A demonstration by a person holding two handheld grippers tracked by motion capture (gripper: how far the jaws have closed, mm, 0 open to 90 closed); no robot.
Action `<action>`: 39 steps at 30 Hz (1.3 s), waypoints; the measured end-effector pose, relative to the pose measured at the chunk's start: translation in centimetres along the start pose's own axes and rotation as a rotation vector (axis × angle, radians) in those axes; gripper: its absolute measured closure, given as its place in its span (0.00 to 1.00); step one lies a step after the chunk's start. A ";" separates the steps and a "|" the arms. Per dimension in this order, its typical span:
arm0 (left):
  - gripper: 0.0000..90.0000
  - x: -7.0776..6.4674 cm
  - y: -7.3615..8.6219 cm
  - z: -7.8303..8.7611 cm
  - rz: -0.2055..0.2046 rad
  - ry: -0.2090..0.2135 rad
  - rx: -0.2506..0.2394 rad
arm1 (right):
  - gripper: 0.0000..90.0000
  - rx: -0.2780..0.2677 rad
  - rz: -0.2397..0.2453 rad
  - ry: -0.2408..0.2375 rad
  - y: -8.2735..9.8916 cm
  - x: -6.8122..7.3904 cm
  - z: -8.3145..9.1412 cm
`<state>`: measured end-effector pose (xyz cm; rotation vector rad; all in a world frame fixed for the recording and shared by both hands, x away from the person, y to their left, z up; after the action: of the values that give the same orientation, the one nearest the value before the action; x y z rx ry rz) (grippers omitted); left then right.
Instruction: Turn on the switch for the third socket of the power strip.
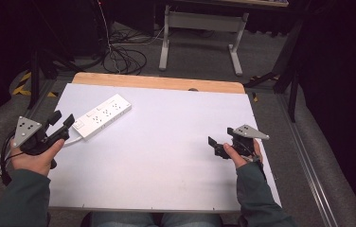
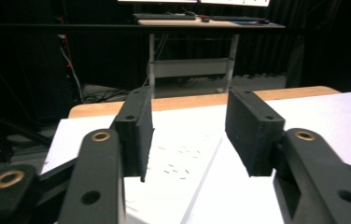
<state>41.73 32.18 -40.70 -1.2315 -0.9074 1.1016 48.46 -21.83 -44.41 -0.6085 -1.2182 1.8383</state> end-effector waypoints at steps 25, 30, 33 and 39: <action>0.31 0.0 0.3 0.6 -0.010 0.005 0.020 | 0.14 0.003 0.000 -0.003 0.0 0.1 0.1; 0.26 0.0 0.2 0.8 -0.002 -0.003 0.008 | 0.14 0.002 0.000 -0.001 0.0 0.1 0.1; 0.23 0.0 0.2 0.9 -0.001 -0.006 0.011 | 0.14 0.003 0.001 -0.001 0.0 0.1 0.1; 0.14 -0.1 0.2 0.9 -0.008 -0.001 0.004 | 0.14 0.002 0.002 -0.003 0.0 0.1 0.1</action>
<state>40.83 32.32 -40.77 -1.2238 -0.9098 1.0972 48.34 -21.77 -44.39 -0.6066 -1.2175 1.8429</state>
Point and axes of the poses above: each handheld gripper's, and its own axes: z roughly backward along the jaws, y roughly out of its underside, x roughly to its left, the point moved 1 cm from there along -z, roughly forward along the jaws, and after that the axes turned 1 degree about -x, right-handed, at the moved point
